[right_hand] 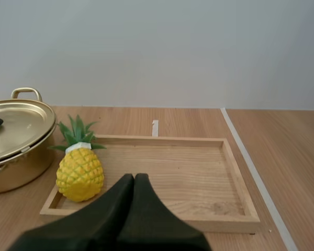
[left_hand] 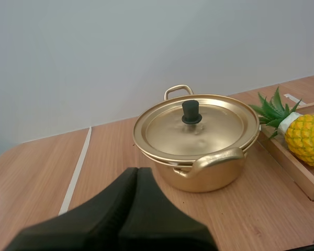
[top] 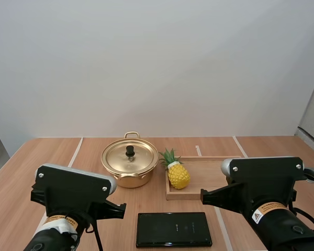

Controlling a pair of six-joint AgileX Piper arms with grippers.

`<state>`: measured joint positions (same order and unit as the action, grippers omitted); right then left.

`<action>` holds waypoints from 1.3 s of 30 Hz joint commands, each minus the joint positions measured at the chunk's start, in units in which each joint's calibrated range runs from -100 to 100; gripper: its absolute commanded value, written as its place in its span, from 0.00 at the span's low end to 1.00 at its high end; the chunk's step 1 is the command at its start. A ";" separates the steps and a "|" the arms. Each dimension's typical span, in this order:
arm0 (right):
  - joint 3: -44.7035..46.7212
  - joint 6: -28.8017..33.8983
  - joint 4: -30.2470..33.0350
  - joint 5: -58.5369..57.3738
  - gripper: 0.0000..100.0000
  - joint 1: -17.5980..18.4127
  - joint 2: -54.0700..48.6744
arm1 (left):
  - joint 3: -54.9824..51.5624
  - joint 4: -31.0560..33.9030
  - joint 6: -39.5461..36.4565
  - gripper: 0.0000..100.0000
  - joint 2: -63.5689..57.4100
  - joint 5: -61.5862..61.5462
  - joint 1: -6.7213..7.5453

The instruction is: Open the pot, put the grape inside, and close it

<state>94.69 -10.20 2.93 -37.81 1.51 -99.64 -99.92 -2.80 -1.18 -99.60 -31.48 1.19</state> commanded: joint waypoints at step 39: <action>5.31 0.14 0.38 6.38 0.00 -1.71 -0.36 | -0.08 0.28 -0.59 0.00 -0.40 -0.13 0.15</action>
<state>99.86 -10.20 2.93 -32.80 -0.29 -99.64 -99.92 -2.80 -1.18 -99.60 -31.48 1.19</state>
